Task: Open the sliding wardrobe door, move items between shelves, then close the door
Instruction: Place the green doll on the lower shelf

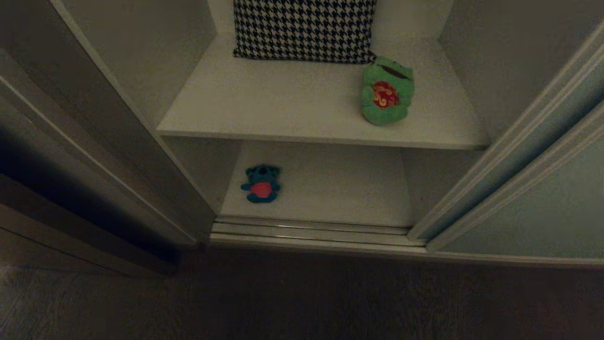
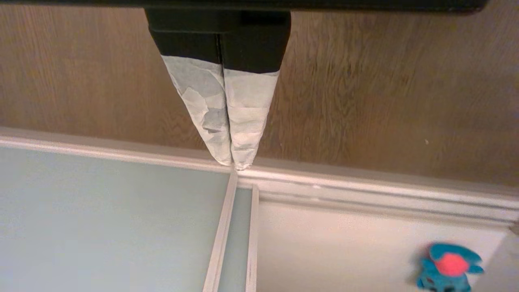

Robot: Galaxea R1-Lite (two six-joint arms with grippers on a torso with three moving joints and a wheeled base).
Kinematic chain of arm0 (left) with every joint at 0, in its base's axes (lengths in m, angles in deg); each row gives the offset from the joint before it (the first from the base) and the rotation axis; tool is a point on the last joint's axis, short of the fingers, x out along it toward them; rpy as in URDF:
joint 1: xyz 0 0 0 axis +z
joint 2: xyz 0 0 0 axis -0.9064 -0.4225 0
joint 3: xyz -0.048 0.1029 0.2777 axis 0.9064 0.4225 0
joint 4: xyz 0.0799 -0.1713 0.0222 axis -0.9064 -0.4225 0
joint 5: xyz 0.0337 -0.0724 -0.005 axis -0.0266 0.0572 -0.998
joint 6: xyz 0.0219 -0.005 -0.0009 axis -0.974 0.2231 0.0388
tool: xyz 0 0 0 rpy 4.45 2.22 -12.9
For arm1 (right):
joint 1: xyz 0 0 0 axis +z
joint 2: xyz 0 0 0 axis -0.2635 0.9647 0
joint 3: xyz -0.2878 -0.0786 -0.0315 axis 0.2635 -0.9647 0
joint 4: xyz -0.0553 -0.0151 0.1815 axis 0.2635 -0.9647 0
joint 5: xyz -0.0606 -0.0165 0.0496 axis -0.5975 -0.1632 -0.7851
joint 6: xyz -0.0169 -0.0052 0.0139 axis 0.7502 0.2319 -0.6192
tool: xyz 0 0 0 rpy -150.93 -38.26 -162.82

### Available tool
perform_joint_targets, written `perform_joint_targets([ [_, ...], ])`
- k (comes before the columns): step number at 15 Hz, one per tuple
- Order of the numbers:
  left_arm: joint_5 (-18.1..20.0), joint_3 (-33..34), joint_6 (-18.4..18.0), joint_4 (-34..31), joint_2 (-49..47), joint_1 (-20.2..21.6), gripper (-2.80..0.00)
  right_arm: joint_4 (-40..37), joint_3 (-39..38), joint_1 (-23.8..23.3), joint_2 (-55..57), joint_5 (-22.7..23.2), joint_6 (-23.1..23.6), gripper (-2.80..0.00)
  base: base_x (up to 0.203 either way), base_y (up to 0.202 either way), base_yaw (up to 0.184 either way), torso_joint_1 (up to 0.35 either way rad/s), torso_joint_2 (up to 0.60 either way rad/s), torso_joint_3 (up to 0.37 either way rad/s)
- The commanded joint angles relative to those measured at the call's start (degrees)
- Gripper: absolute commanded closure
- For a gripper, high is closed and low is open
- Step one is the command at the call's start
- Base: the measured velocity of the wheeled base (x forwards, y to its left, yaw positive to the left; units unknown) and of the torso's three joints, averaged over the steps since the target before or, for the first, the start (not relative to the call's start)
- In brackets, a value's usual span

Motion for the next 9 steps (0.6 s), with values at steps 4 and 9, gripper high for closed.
perform_joint_targets([
  [4, 0.02, 0.0, -0.18, -0.1, -0.08, 0.04, 0.0, 0.0, -0.09, 0.0, 0.0, 0.02, 0.01, 0.0, 0.0, 0.0, 0.0, 0.001, 0.0, 0.122],
  [9, 0.02, 0.0, 0.37, -0.17, -0.08, -0.03, 0.0, 0.0, -0.09, 0.0, 0.0, 0.02, 0.01, 0.0, 0.0, 0.0, 0.0, 0.003, 0.0, 0.047],
])
